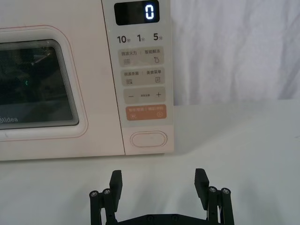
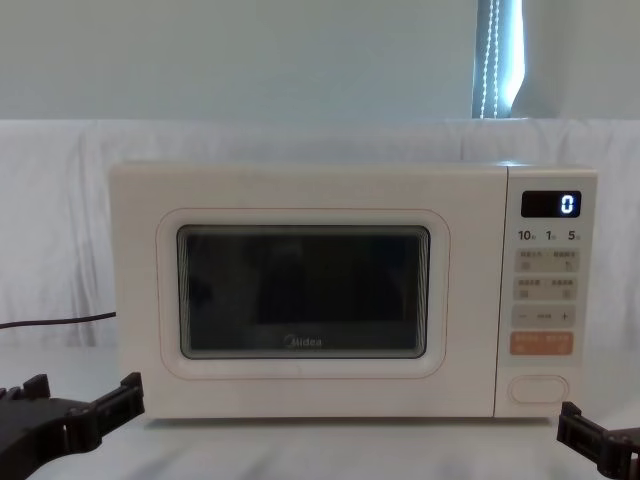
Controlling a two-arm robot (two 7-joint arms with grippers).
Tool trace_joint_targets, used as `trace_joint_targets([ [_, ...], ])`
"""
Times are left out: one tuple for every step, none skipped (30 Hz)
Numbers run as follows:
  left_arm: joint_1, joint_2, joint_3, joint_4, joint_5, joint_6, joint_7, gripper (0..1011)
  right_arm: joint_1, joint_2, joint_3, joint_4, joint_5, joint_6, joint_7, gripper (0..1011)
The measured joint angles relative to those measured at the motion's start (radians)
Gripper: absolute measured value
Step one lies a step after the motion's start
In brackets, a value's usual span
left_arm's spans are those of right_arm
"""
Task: Press the button to open the microwave door with one hand; close the microwave door with the other hand.
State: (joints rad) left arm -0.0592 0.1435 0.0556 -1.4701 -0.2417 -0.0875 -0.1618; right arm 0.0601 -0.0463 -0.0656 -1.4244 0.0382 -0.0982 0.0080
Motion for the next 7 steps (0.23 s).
trace_joint_targets([
  [0.000,0.000,0.000,0.000,0.000,0.000,0.000,1001,0.000,0.000,0.000,0.000,0.000,0.000,0.000,1002],
  [0.000,0.000,0.000,0.000,0.000,0.000,0.000,1001,0.000,0.000,0.000,0.000,0.000,0.000,0.000,1002],
  [0.000,0.000,0.000,0.000,0.000,0.000,0.000,1001,0.000,0.000,0.000,0.000,0.000,0.000,0.000,1002],
  [0.000,0.000,0.000,0.000,0.000,0.000,0.000,1001,0.000,0.000,0.000,0.000,0.000,0.000,0.000,1002],
  [0.000,0.000,0.000,0.000,0.000,0.000,0.000,1001,0.000,0.000,0.000,0.000,0.000,0.000,0.000,1002],
  [0.000,0.000,0.000,0.000,0.000,0.000,0.000,1001,0.000,0.000,0.000,0.000,0.000,0.000,0.000,1002],
  [0.000,0.000,0.000,0.000,0.000,0.000,0.000,1001,0.000,0.000,0.000,0.000,0.000,0.000,0.000,1002],
])
